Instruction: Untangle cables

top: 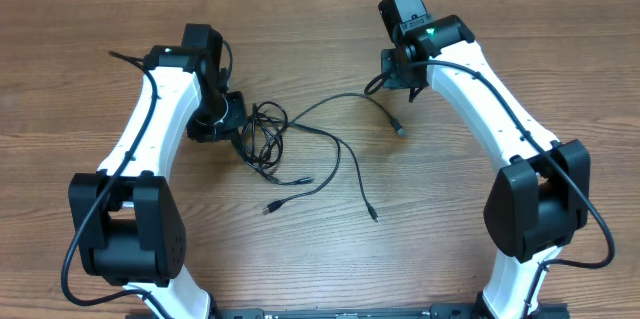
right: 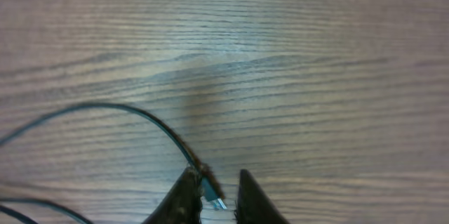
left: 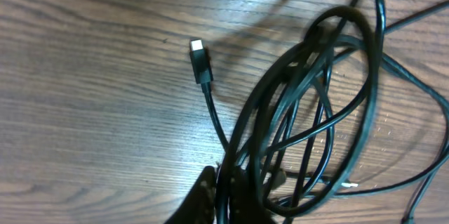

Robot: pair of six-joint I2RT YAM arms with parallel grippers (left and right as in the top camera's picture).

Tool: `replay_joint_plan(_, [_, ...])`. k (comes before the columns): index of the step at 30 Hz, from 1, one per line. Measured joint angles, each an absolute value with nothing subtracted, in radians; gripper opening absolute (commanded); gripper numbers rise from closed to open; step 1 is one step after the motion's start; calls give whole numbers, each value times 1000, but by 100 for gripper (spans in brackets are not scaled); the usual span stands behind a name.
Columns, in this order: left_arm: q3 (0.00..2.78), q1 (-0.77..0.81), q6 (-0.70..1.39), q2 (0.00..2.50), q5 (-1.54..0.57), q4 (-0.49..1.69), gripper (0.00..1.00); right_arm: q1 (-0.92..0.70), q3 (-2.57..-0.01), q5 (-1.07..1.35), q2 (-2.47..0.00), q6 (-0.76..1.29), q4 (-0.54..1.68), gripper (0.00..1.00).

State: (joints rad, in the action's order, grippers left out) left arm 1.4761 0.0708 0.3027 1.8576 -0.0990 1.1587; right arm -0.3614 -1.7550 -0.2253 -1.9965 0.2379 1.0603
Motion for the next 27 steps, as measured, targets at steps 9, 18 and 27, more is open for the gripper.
replay_joint_plan(9, [1476, 71, 354, 1858, -165, 1146, 52, -361, -1755, -59, -1996, 229, 1075, 54])
replay_joint_plan(18, [1476, 71, 367, 1858, -201, 1121, 77, -361, -1755, 138, -1996, 175, 1085, 76])
replay_joint_plan(27, [1476, 71, 365, 1858, -210, 1110, 90, -361, -1755, 273, -2003, 156, 1085, 82])
